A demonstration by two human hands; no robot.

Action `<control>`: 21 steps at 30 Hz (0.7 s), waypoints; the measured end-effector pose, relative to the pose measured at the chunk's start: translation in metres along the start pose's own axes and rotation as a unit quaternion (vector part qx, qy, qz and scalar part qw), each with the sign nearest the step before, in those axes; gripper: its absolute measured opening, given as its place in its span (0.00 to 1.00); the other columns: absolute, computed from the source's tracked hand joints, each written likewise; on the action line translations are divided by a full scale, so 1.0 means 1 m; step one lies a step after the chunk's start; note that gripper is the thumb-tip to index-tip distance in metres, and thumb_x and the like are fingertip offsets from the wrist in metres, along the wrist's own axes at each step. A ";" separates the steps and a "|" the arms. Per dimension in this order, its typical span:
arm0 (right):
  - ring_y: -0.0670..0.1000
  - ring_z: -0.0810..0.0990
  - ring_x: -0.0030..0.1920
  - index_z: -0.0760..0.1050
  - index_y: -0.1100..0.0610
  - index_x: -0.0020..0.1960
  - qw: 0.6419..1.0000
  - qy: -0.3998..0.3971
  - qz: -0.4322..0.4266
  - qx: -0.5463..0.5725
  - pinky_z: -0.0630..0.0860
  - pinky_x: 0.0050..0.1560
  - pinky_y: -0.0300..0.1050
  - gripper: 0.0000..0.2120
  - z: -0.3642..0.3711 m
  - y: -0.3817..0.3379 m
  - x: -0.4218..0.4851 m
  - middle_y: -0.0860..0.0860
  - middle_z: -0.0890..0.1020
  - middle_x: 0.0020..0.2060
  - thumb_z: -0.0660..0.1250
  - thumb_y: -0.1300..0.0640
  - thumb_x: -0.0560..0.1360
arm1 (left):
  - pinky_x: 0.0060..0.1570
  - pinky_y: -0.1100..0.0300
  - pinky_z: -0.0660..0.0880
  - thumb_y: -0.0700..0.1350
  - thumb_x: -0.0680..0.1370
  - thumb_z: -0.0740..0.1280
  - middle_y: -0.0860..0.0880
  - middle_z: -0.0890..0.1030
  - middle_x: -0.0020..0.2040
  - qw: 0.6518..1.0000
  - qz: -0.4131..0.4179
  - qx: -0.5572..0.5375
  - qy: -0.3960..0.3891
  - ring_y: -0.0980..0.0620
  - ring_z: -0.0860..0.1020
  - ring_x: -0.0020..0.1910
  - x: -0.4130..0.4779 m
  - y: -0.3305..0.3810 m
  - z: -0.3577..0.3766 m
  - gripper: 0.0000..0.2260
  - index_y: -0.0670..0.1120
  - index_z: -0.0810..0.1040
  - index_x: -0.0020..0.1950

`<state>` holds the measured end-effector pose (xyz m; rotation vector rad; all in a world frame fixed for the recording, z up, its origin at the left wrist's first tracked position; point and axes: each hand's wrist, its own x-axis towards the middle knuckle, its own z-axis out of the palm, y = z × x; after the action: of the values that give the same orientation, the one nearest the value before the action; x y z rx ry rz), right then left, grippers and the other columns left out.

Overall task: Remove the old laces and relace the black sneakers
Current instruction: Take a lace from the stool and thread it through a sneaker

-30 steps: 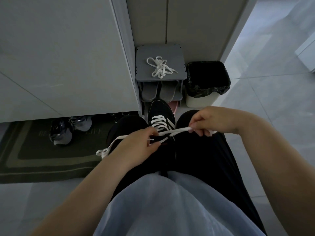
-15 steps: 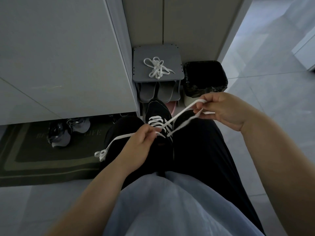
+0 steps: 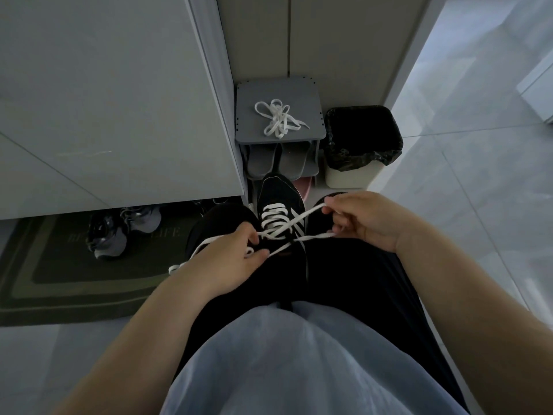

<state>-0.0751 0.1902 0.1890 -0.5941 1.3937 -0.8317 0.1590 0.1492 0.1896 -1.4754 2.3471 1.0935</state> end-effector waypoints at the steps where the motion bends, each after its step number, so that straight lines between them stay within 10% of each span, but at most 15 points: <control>1: 0.47 0.76 0.29 0.74 0.59 0.40 0.999 0.006 -0.008 -0.044 0.78 0.46 0.43 0.10 0.002 0.000 0.000 0.48 0.71 0.23 0.62 0.56 0.79 | 0.39 0.61 0.71 0.56 0.77 0.61 0.53 0.77 0.42 0.999 0.008 0.051 -0.002 0.56 0.75 0.41 0.001 0.001 -0.001 0.10 0.51 0.73 0.50; 7: 0.47 0.75 0.32 0.69 0.54 0.35 0.935 0.068 -0.114 -0.328 0.73 0.38 0.40 0.12 0.020 0.011 0.009 0.47 0.75 0.29 0.70 0.55 0.73 | 0.37 0.60 0.67 0.54 0.76 0.63 0.55 0.73 0.32 0.990 0.083 -0.093 0.072 0.58 0.72 0.33 -0.007 0.002 -0.026 0.13 0.52 0.75 0.33; 12: 0.44 0.73 0.37 0.70 0.53 0.45 0.872 0.087 -0.180 -0.448 0.68 0.37 0.39 0.03 0.036 0.028 0.015 0.45 0.75 0.37 0.62 0.57 0.77 | 0.53 0.51 0.72 0.49 0.75 0.57 0.51 0.80 0.36 0.854 0.112 -0.488 0.143 0.51 0.75 0.42 -0.018 0.013 -0.038 0.16 0.52 0.80 0.31; 15: 0.43 0.78 0.43 0.70 0.52 0.55 0.885 0.105 -0.193 -0.410 0.74 0.43 0.37 0.06 0.040 0.036 0.015 0.45 0.80 0.42 0.61 0.58 0.78 | 0.49 0.50 0.78 0.43 0.80 0.55 0.50 0.69 0.25 0.798 0.082 -0.587 0.112 0.54 0.69 0.28 -0.020 0.017 -0.035 0.21 0.48 0.70 0.26; 21: 0.49 0.82 0.47 0.73 0.55 0.55 0.994 0.045 -0.067 -0.073 0.77 0.53 0.42 0.09 0.045 0.028 0.014 0.51 0.83 0.39 0.63 0.63 0.76 | 0.33 0.60 0.67 0.50 0.78 0.61 0.51 0.71 0.32 0.976 -0.047 -0.212 0.025 0.55 0.69 0.29 -0.005 0.002 0.002 0.08 0.51 0.71 0.40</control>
<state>-0.0271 0.1906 0.1632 -0.7779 1.5188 -0.8762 0.1593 0.1541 0.1913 -1.7440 2.1346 1.6228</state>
